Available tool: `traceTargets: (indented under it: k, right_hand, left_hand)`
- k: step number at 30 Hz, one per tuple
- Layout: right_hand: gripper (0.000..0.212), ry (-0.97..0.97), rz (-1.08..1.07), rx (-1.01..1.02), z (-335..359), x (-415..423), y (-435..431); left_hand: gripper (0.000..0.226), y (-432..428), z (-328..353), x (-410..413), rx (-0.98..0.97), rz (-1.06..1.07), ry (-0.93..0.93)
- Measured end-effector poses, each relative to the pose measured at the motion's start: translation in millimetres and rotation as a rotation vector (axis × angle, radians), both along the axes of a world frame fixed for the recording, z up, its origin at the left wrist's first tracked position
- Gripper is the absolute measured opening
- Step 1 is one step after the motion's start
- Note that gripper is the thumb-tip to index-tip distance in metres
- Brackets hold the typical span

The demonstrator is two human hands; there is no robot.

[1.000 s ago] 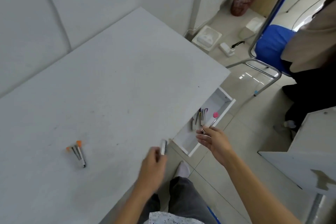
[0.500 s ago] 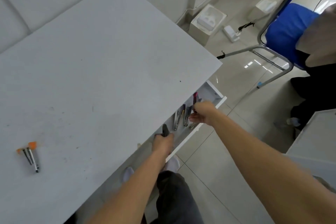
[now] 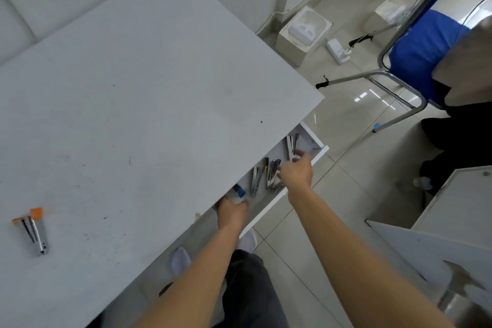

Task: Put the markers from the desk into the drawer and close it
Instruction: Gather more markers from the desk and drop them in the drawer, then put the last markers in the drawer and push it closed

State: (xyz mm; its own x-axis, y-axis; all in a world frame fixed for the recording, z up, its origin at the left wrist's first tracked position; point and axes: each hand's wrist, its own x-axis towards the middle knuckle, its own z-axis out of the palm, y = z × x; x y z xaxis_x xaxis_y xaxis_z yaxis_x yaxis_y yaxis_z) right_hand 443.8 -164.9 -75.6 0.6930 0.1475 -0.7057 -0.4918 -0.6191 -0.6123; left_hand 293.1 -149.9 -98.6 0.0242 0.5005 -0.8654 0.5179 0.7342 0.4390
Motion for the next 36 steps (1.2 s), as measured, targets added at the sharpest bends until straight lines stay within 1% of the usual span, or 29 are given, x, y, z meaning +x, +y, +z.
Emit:
traceTargets:
  k: [2,4,6,8,11,16,18,20,21,23,25,26,27,29,31,34,36]
  right_hand:
    - [0.038,0.025,0.022,0.054,15,-21,-8]
    - [0.038,0.032,0.074,0.102,30,-46,-13]
    - [0.035,0.048,0.138,0.158,44,-77,-12]
    - [0.030,0.073,0.190,0.201,53,-103,-7]
    - [0.028,0.072,0.289,0.234,66,-148,12]
    - [0.026,0.044,0.619,0.250,82,-237,56]
    - [0.024,0.036,0.757,0.229,84,-275,71]
    - [0.026,0.017,0.881,0.225,84,-316,86]
    - [0.030,-0.012,0.932,0.229,82,-333,91]
    - [0.047,-0.107,1.013,0.269,76,-369,103]
    - [0.065,-0.216,1.115,0.296,69,-390,111]
    - [0.071,-0.270,1.212,0.296,67,-416,118]
    - [0.074,-0.349,1.317,0.252,63,-421,121]
    - [0.073,-0.544,1.532,0.118,53,-433,125]
    - [0.063,-0.697,1.658,-0.007,46,-440,127]
    - [0.050,-0.837,1.666,-0.055,41,-438,122]
    - [0.054,-0.878,1.631,-0.092,39,-426,112]
  left_hand:
    - [0.044,-7,17,-11,0.008,-0.061,-0.053]
    - [0.032,-14,36,-30,0.006,-0.148,-0.141]
    - [0.019,-14,58,-59,0.074,-0.205,-0.218]
    - [0.023,-8,74,-86,0.213,-0.230,-0.224]
    - [0.025,14,100,-131,0.397,-0.251,-0.167]
    - [0.025,50,124,-225,0.598,-0.081,-0.089]
    - [0.024,59,125,-265,0.646,0.031,-0.025]
    - [0.022,67,124,-308,0.651,0.121,0.053]
    - [0.022,69,122,-324,0.627,0.146,0.078]
    - [0.026,73,118,-356,0.540,0.156,0.108]
    - [0.035,76,113,-372,0.445,0.101,0.144]
    - [0.040,80,112,-394,0.415,0.083,0.165]
    - [0.044,80,110,-397,0.382,0.054,0.165]
    - [0.047,80,106,-405,0.347,0.022,0.165]
    - [0.048,82,103,-411,0.331,0.004,0.166]
    - [0.050,88,100,-415,0.303,-0.039,0.150]
    - [0.051,89,97,-410,0.295,-0.084,0.122]
